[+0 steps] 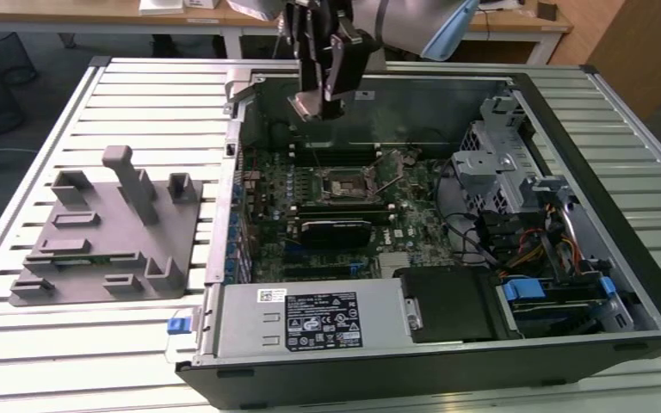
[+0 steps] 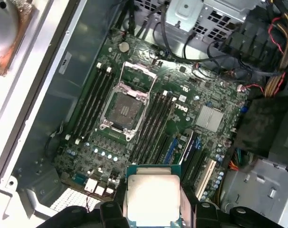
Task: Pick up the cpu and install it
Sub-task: 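Place the cpu into insertion slot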
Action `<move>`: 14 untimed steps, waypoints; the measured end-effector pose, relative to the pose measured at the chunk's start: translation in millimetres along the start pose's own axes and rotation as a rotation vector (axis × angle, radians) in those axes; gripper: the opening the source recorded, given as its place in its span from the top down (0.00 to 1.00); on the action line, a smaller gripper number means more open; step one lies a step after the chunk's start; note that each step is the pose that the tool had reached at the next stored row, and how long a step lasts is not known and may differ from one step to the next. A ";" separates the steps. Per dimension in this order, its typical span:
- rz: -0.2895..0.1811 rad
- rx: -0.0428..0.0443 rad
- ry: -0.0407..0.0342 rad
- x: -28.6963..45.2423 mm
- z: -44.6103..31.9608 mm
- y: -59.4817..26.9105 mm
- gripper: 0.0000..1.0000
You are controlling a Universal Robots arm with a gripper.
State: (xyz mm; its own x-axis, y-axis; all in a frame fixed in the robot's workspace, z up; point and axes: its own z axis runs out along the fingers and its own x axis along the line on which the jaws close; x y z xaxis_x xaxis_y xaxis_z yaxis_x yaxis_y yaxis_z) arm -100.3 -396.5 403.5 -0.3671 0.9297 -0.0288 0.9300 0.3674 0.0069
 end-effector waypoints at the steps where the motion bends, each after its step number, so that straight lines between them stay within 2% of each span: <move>1: 0.013 0.0004 -0.0002 0.0 0.0 0.0 0.47; 14: 0.191 0.0056 -0.0014 0.4 0.6 0.1 0.47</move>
State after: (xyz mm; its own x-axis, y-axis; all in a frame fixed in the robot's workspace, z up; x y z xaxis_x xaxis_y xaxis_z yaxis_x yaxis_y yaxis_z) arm -100.4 -396.1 402.9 -0.1834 0.9826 -0.0289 0.9830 0.1837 0.0068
